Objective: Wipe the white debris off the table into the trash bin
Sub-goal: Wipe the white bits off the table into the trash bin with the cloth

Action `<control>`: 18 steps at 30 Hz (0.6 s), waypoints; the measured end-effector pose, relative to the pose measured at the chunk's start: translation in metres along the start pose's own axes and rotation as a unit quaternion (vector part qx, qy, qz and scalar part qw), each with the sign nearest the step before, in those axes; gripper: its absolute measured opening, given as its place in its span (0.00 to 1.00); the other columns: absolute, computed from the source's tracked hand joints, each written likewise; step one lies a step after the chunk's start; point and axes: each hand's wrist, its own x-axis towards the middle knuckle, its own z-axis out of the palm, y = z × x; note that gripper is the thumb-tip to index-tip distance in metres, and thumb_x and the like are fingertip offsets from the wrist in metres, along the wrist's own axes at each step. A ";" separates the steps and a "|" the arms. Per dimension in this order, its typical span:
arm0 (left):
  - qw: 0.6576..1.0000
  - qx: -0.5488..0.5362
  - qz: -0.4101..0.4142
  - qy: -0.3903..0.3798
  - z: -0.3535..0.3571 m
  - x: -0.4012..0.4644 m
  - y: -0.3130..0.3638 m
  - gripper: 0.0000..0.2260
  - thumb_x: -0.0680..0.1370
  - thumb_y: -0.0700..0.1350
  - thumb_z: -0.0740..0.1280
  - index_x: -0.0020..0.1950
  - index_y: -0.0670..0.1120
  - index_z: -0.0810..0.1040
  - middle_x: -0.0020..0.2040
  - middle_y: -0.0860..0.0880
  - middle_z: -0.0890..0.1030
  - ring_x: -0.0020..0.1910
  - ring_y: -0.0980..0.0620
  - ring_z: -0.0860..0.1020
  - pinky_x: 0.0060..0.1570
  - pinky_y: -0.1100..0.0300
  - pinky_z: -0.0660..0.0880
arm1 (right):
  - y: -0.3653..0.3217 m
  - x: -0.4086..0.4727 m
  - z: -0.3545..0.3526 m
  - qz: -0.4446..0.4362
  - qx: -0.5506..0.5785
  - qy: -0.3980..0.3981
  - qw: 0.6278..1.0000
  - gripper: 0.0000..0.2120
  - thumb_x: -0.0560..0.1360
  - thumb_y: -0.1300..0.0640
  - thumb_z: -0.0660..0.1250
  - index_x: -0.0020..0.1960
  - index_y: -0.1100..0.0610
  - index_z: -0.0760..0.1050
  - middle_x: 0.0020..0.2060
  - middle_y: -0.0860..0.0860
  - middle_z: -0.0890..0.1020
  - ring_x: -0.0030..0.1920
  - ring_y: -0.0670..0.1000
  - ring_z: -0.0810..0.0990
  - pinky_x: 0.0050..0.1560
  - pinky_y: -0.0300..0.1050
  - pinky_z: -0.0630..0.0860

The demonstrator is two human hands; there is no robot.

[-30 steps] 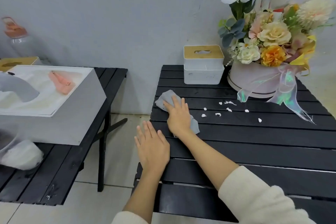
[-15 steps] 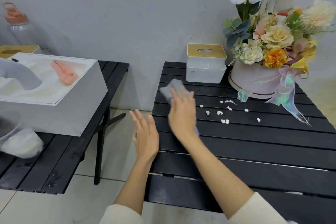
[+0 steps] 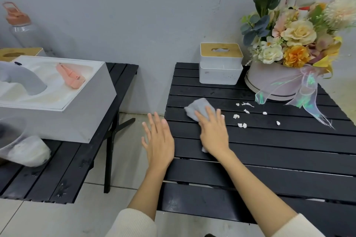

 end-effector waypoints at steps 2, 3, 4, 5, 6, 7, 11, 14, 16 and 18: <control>0.998 0.065 0.014 -0.022 0.003 0.000 0.001 0.27 0.78 0.60 0.36 0.76 0.54 0.40 0.78 0.54 0.42 0.77 0.49 0.40 0.72 0.41 0.43 | 0.023 -0.010 -0.010 0.048 0.008 0.027 0.998 0.26 0.78 0.67 0.54 0.73 0.48 0.62 0.76 0.53 0.55 0.76 0.63 0.48 0.76 0.53 0.45; 0.994 0.101 0.018 -0.024 0.005 0.001 0.002 0.28 0.78 0.60 0.36 0.76 0.53 0.40 0.78 0.52 0.42 0.77 0.47 0.39 0.72 0.41 0.42 | 0.032 -0.015 -0.015 0.066 0.017 0.042 0.997 0.26 0.78 0.68 0.53 0.73 0.49 0.63 0.76 0.53 0.55 0.76 0.63 0.48 0.76 0.52 0.46; 0.990 0.135 0.026 -0.021 0.008 0.001 0.003 0.28 0.78 0.60 0.36 0.76 0.51 0.40 0.78 0.50 0.42 0.77 0.46 0.39 0.72 0.40 0.41 | 0.038 -0.019 -0.019 0.079 0.037 0.054 0.995 0.25 0.78 0.68 0.53 0.72 0.51 0.64 0.76 0.54 0.57 0.76 0.63 0.47 0.77 0.52 0.45; 0.985 0.166 0.041 -0.012 0.010 0.002 0.005 0.29 0.78 0.60 0.36 0.76 0.50 0.39 0.78 0.49 0.42 0.77 0.44 0.39 0.72 0.40 0.40 | 0.041 -0.020 -0.022 0.085 0.071 0.066 0.992 0.23 0.79 0.67 0.53 0.72 0.52 0.66 0.75 0.54 0.59 0.77 0.62 0.48 0.77 0.52 0.45; 0.980 0.189 0.063 0.000 0.013 0.003 0.008 0.29 0.78 0.60 0.37 0.76 0.49 0.40 0.78 0.47 0.43 0.76 0.44 0.39 0.72 0.41 0.39 | 0.041 -0.020 -0.026 0.084 0.112 0.080 0.987 0.20 0.80 0.65 0.54 0.71 0.54 0.67 0.75 0.55 0.61 0.77 0.61 0.48 0.77 0.52 0.46; 0.975 0.202 0.091 0.011 0.016 0.005 0.011 0.28 0.79 0.59 0.38 0.76 0.48 0.40 0.78 0.46 0.43 0.77 0.44 0.40 0.72 0.43 0.37 | 0.037 -0.015 -0.030 0.075 0.154 0.100 0.980 0.19 0.81 0.64 0.54 0.70 0.56 0.68 0.74 0.55 0.63 0.77 0.60 0.49 0.77 0.53 0.47; 0.979 0.129 0.155 -0.008 0.023 0.020 0.019 0.27 0.81 0.53 0.47 0.76 0.47 0.40 0.78 0.46 0.44 0.77 0.50 0.43 0.75 0.54 0.43 | 0.002 0.026 -0.040 0.006 0.235 0.191 0.953 0.17 0.80 0.62 0.55 0.68 0.58 0.70 0.70 0.57 0.70 0.73 0.59 0.62 0.75 0.52 0.57; 0.987 0.076 0.139 -0.032 0.026 0.030 0.019 0.27 0.82 0.50 0.48 0.76 0.47 0.40 0.78 0.48 0.44 0.77 0.54 0.44 0.74 0.60 0.45 | -0.032 0.074 -0.029 -0.012 0.228 0.164 0.960 0.20 0.80 0.60 0.55 0.71 0.50 0.66 0.71 0.55 0.68 0.72 0.58 0.64 0.72 0.56 0.62; 0.984 0.115 0.131 -0.046 0.030 0.035 0.017 0.26 0.82 0.49 0.48 0.76 0.45 0.41 0.78 0.48 0.45 0.77 0.54 0.44 0.75 0.60 0.44 | -0.047 0.099 -0.005 -0.028 0.151 0.062 0.986 0.21 0.81 0.58 0.53 0.73 0.46 0.62 0.76 0.55 0.58 0.76 0.61 0.54 0.74 0.58 0.56; 0.975 0.182 0.120 -0.048 0.035 0.039 0.016 0.24 0.82 0.48 0.46 0.76 0.44 0.44 0.78 0.47 0.45 0.77 0.53 0.43 0.75 0.58 0.43 | -0.049 0.110 0.023 -0.059 0.036 -0.029 0.997 0.20 0.82 0.52 0.49 0.73 0.44 0.59 0.78 0.54 0.52 0.77 0.62 0.47 0.75 0.59 0.50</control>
